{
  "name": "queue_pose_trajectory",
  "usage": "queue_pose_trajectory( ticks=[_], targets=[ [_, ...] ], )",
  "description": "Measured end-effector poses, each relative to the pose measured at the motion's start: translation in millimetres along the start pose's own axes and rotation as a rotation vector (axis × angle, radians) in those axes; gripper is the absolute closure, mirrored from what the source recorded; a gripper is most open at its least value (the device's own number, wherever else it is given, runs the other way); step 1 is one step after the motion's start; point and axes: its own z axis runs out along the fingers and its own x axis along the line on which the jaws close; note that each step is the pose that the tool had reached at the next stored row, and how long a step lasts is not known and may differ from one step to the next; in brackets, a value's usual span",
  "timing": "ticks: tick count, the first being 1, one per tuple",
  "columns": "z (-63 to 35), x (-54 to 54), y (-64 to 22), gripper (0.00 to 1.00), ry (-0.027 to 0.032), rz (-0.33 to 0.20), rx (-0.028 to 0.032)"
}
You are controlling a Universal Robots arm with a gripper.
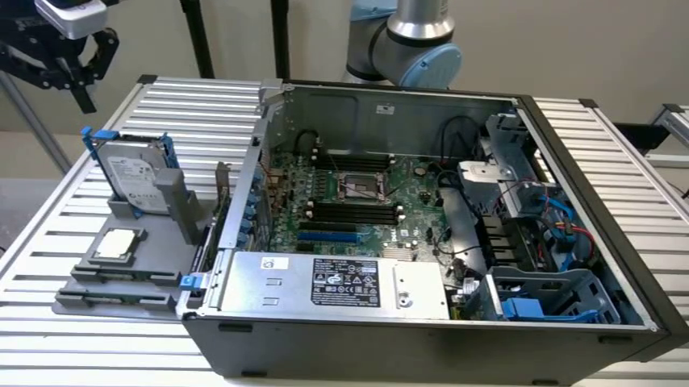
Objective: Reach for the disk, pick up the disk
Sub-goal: 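Pick up the disk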
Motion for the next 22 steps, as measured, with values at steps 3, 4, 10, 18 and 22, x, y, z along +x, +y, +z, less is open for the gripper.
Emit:
queue_pose_trajectory(
  ticks=[3,4,10,18,22],
  targets=[
    [0.0,0.0,0.0,0.89,0.0017,-0.055,-0.0002],
    [0.0,0.0,0.0,0.89,0.0022,-0.072,-0.0002],
    [0.0,0.0,0.0,0.89,0.0054,-0.182,-0.0005],
    [0.1,0.0,0.0,0.89,0.0088,-0.327,-0.0003],
    [0.1,0.0,0.0,0.89,0.0104,-0.401,0.0]
  ],
)
